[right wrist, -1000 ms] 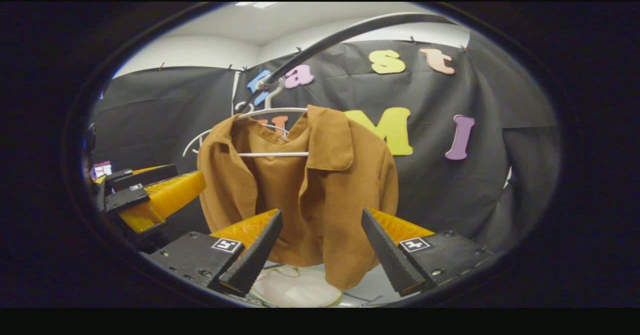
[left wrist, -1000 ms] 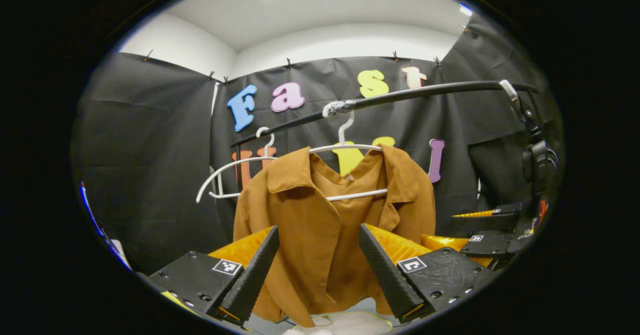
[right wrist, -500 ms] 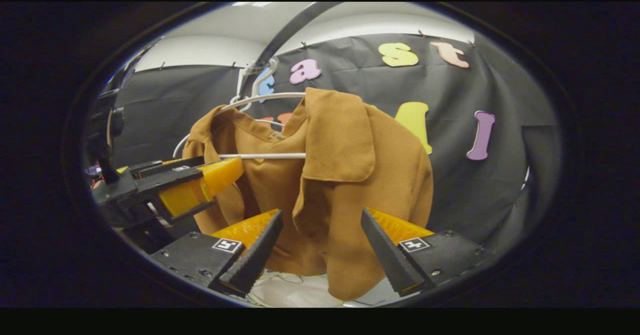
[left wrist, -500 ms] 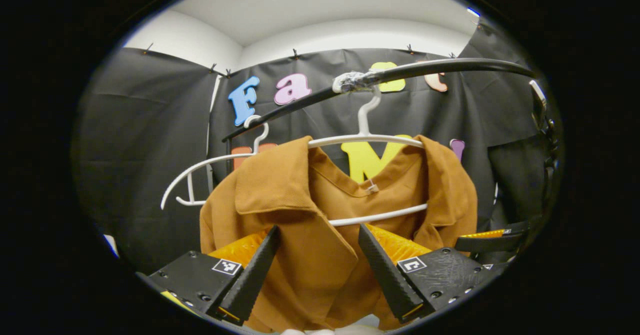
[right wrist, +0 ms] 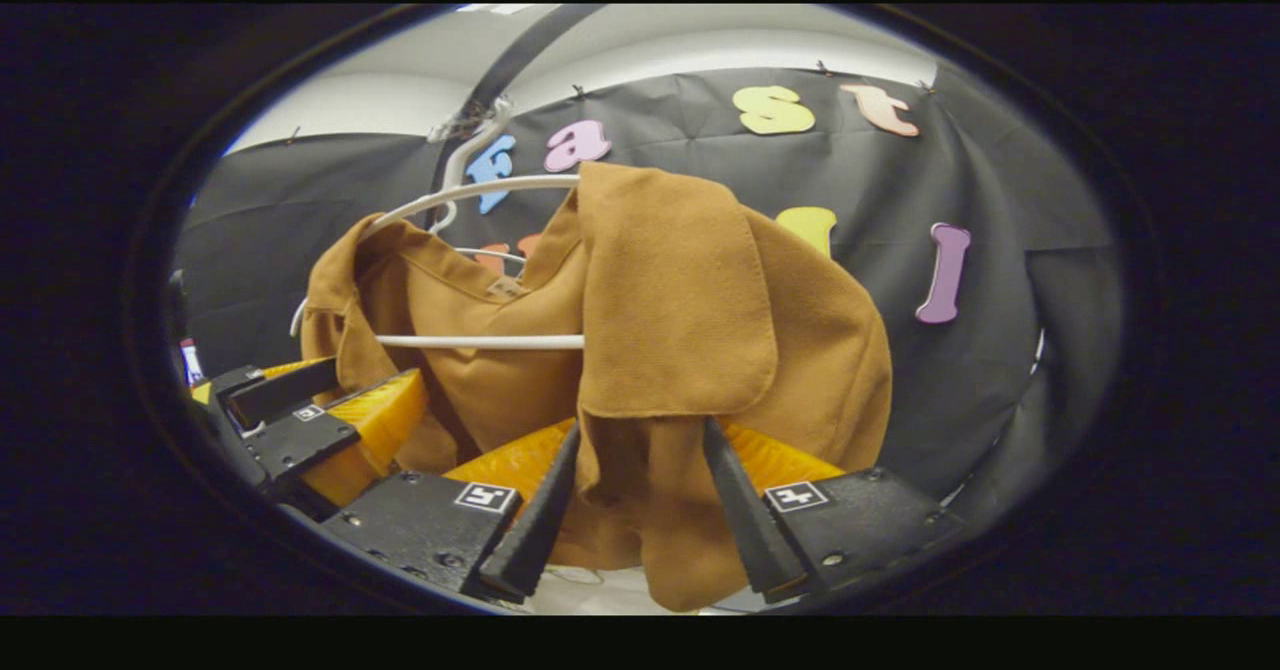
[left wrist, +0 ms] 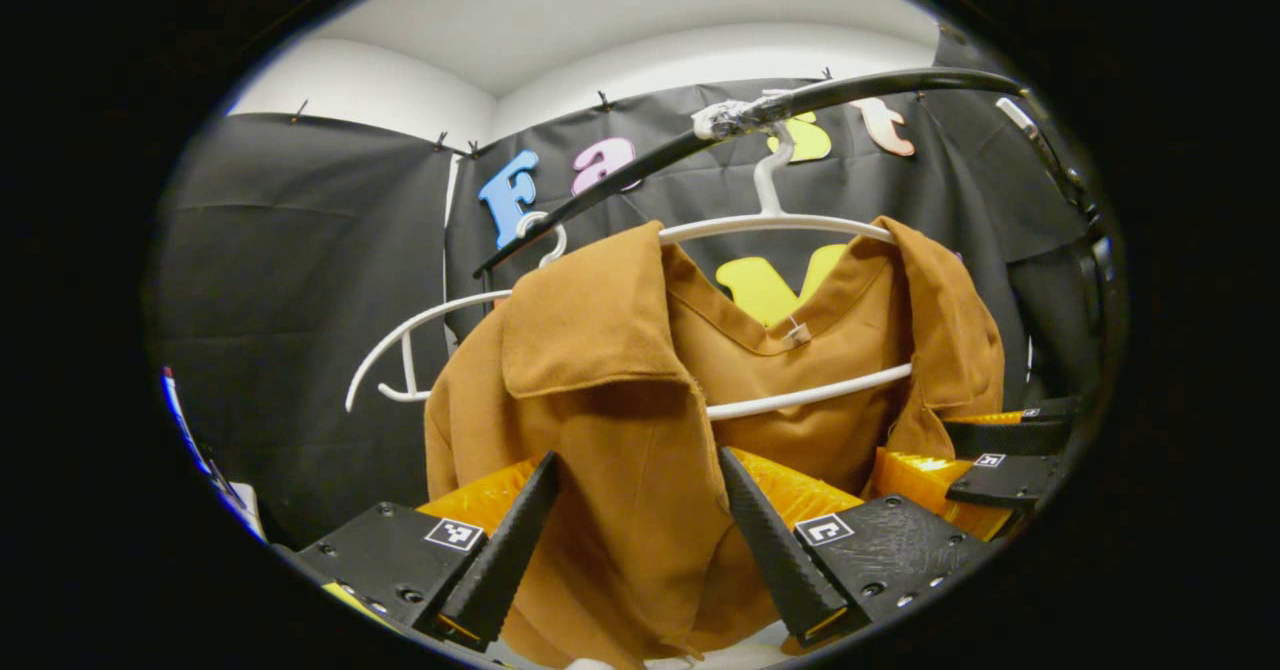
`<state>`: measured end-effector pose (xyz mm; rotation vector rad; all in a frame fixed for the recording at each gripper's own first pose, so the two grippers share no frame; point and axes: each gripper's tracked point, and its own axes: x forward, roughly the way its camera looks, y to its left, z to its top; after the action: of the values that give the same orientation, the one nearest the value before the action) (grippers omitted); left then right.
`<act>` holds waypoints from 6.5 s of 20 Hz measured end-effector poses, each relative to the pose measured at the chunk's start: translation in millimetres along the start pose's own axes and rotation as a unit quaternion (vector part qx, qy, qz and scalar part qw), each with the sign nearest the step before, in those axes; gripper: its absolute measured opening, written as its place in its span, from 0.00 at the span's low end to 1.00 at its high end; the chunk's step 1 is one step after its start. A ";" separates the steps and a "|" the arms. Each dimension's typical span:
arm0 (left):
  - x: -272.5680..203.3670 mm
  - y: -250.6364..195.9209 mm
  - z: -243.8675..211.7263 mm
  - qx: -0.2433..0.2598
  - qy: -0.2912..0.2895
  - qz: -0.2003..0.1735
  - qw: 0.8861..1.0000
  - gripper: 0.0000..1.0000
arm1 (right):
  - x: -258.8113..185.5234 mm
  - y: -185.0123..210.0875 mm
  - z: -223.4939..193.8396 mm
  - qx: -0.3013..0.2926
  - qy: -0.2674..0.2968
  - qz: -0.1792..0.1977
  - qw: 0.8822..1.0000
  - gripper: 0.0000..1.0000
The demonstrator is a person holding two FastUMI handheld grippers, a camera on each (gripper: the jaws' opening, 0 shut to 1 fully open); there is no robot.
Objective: Grasp the clothes on the hanger with both hands and then place them into the laundry hamper below.
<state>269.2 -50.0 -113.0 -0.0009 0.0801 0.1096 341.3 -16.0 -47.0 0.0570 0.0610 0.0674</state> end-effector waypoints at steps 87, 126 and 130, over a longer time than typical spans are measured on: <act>-64.7 91.1 -61.3 -0.155 0.140 -0.014 0.978 0.00 | -50.4 -56.7 7.3 0.275 0.014 0.144 0.951 0.03; -210.6 -34.1 -296.0 -0.134 0.368 -0.095 0.915 0.00 | -142.1 84.8 -282.9 0.039 0.327 0.219 0.918 0.04; -238.6 -46.6 -331.8 -0.140 0.425 -0.092 0.890 0.00 | -152.4 67.7 -340.3 0.018 0.391 0.189 0.901 0.04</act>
<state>11.4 -124.1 -424.8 -0.3480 0.9435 -0.0783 163.7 59.6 -373.2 0.0745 0.8598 0.4776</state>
